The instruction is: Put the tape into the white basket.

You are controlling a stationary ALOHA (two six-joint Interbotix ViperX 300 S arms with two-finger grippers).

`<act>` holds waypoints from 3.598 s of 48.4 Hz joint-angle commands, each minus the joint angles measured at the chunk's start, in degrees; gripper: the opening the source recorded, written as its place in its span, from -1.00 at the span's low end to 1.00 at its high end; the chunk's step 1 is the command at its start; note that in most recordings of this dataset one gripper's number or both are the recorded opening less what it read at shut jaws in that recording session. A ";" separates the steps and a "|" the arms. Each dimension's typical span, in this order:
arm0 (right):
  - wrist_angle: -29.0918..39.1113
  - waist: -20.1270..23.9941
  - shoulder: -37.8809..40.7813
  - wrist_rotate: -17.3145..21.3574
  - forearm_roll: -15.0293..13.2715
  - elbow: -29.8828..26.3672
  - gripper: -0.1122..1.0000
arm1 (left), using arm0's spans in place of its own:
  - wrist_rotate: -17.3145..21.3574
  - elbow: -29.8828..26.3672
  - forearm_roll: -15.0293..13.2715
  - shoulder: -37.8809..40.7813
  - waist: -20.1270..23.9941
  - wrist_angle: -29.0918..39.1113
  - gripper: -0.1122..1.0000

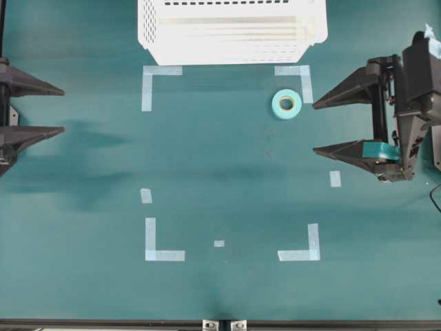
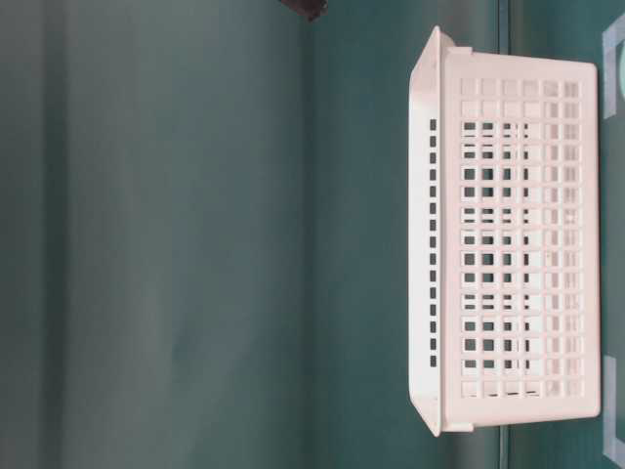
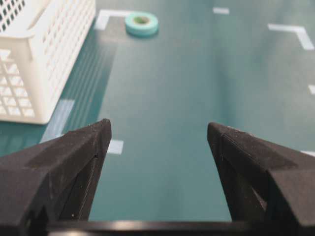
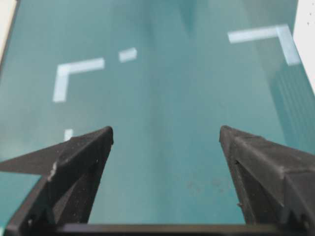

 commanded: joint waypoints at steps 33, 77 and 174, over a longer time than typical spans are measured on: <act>25.75 2.81 3.34 0.18 0.26 -9.14 0.93 | 0.18 0.35 0.09 -2.20 0.26 1.76 -0.23; 35.33 3.96 9.67 1.41 0.26 -15.82 0.93 | 0.35 0.44 0.00 -2.20 0.26 1.85 -0.23; 47.29 -10.63 24.52 45.70 4.75 -23.64 0.86 | 0.35 0.44 0.09 -2.29 0.26 1.76 -0.23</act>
